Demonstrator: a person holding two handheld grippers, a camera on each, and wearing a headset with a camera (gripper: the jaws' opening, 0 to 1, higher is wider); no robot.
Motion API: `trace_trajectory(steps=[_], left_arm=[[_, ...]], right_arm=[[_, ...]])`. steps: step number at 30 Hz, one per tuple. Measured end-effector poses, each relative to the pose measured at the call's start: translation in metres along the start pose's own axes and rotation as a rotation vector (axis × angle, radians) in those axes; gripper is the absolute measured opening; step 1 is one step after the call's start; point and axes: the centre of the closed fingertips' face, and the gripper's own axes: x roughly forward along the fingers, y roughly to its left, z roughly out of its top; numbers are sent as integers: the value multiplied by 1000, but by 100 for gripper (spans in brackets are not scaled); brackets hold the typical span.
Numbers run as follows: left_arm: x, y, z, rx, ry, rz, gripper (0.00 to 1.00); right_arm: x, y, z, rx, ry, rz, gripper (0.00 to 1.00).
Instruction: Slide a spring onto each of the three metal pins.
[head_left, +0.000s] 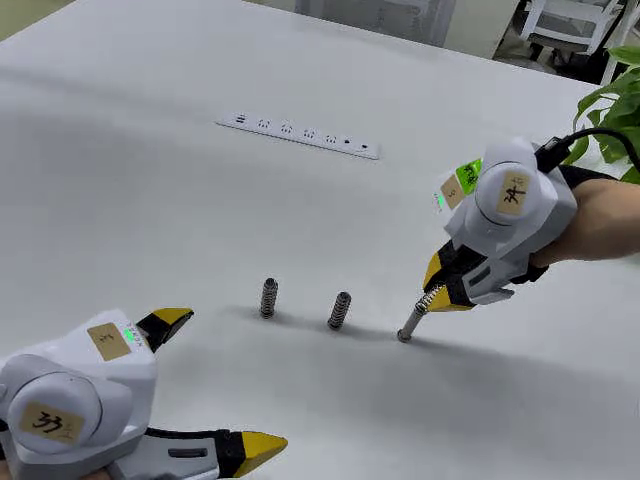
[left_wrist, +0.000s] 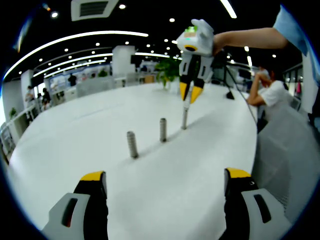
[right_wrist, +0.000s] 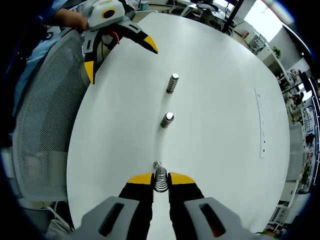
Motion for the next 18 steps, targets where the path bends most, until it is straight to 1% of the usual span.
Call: trace_trajectory(steps=[9,14,18], left_arm=[[1,-1,-3,-2,9,-3,98],[0,0,-5,-5,15,-1,98],[-1,0,-7,-7,18,-1,98]], right_arm=[[7,1,-2,-14,22,17,12],[14,-1,-3,-23,37,28,12],[19,1,-3,-31,50,41,12]])
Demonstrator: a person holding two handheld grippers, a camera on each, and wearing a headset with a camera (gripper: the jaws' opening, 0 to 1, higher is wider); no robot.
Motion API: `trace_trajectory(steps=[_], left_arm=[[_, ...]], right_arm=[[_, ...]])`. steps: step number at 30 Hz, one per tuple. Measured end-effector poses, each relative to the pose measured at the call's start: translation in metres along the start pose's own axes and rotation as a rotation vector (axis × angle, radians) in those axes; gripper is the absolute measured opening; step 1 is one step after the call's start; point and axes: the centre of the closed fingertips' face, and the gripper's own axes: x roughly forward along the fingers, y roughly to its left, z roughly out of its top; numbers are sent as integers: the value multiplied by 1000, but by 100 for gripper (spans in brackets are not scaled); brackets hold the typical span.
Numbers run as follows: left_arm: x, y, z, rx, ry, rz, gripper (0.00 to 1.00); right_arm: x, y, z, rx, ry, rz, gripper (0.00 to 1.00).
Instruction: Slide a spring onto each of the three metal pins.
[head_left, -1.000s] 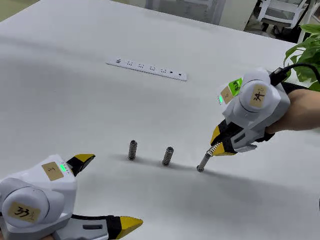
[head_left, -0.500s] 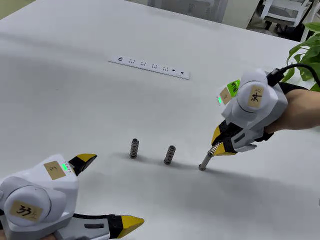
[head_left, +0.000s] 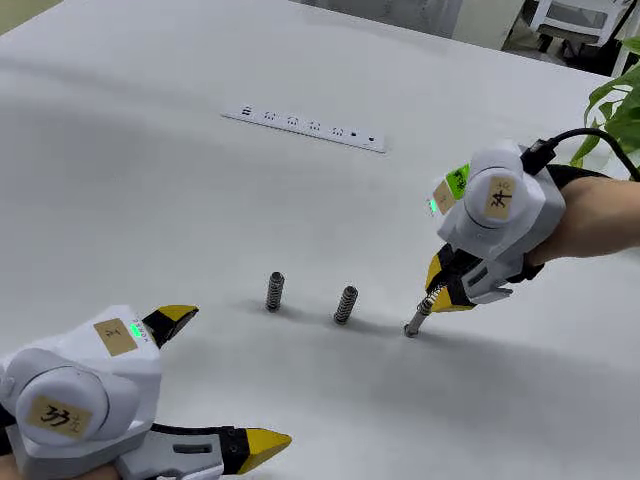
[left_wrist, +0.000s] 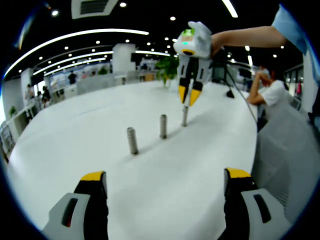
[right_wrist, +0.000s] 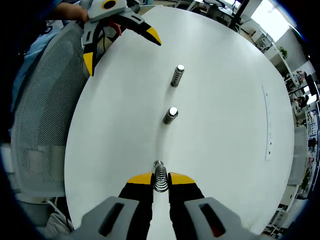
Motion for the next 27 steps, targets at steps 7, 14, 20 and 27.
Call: trace_trajectory(steps=[7,14,20,27], left_arm=[[-1,1,-2,-5,6,3,98],[-1,3,-6,-13,16,7,97],[0,5,-10,-22,24,8,97],[2,4,-12,-27,30,4,97]], right_arm=[[13,1,0,-11,20,24,12],[26,3,1,-6,24,40,12],[33,6,0,-1,20,47,12],[39,7,-2,11,18,45,13]])
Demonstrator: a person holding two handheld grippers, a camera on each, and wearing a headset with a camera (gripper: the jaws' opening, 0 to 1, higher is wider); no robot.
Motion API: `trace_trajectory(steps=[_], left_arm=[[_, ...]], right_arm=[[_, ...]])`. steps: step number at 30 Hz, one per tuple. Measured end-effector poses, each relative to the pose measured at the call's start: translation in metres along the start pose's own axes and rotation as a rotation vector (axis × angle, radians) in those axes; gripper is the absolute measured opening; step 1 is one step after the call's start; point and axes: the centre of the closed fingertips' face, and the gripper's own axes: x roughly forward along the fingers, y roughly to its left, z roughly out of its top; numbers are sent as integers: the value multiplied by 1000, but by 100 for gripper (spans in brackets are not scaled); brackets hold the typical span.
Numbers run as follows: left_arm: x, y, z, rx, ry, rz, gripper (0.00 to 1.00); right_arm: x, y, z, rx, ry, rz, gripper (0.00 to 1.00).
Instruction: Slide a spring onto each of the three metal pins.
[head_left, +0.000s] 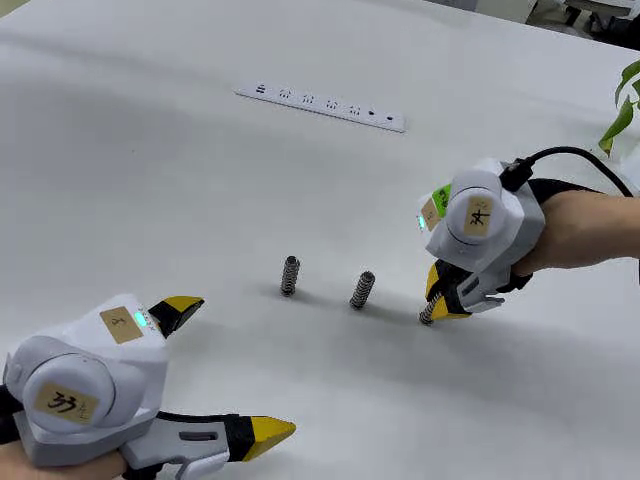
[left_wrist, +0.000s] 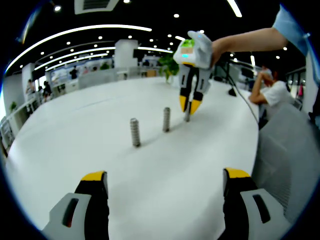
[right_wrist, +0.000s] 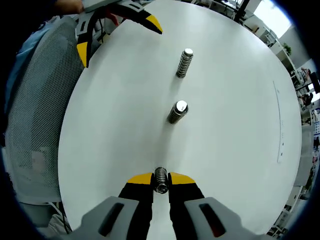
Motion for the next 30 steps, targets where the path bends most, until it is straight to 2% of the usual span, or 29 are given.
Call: trace_trajectory(steps=[10,13,18,23,25,29,30], left_arm=[[1,0,2,2,-2,-7,97],[0,1,2,5,-2,-6,97],[-2,3,6,11,-5,-4,97],[-4,4,11,16,-12,3,97],[-5,4,15,14,-23,6,97],[-3,4,15,16,-7,4,97],[-4,5,17,20,-17,6,97]], right_arm=[[0,0,3,13,-18,3,13],[-1,0,6,34,-33,4,19],[-3,0,5,29,-36,-6,27],[-10,7,5,70,-77,-17,35],[-19,8,9,104,-118,-68,42],[-36,18,26,249,-307,-164,60],[-37,21,25,281,-319,-175,68]])
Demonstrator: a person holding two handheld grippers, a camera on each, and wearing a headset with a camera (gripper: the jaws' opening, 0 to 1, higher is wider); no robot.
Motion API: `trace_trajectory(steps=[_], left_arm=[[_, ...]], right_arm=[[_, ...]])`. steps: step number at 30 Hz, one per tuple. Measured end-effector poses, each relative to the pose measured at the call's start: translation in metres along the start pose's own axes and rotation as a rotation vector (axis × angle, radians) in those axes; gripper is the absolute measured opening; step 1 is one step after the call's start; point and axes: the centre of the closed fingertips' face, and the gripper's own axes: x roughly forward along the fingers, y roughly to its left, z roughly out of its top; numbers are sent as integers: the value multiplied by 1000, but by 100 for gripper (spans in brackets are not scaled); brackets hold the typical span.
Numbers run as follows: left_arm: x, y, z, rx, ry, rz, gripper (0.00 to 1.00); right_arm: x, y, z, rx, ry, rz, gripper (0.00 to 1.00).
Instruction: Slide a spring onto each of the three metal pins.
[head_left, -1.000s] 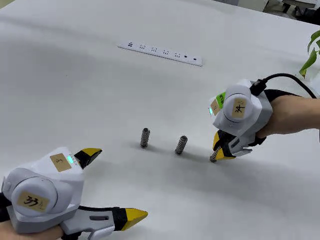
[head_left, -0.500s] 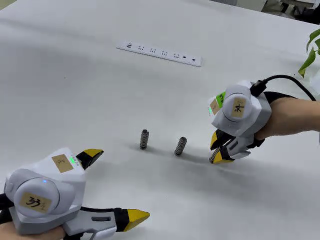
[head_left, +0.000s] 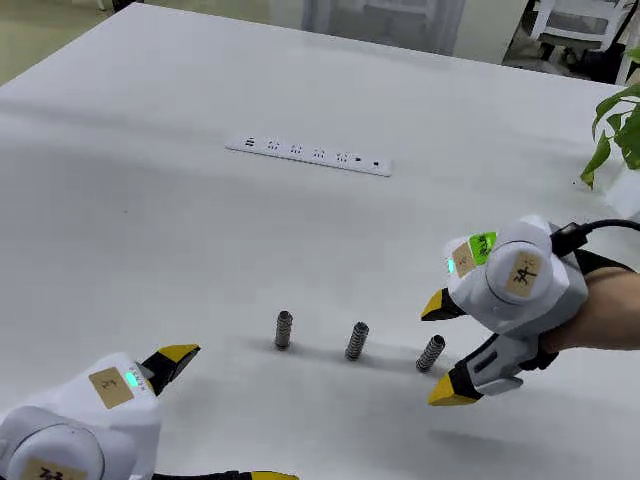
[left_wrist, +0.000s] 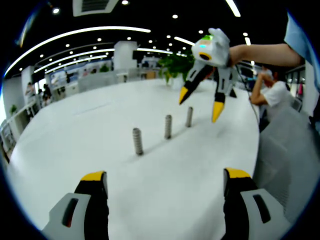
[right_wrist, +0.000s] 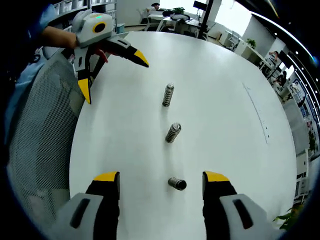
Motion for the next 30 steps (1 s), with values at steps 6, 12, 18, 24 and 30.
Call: trace_trajectory(steps=[6,12,18,24,30], left_arm=[[-2,7,4,2,-4,12,97],[-11,16,9,-15,-14,44,97],[-16,13,4,-12,6,40,98],[-16,10,8,-8,-1,38,98],[-16,8,15,-4,-16,46,98]], right_arm=[[-8,18,-3,226,-142,-98,91],[-32,32,-7,452,-323,-189,99],[-47,44,-21,578,-399,-231,99],[-47,55,-34,607,-382,-253,99],[-49,57,-33,609,-389,-266,99]])
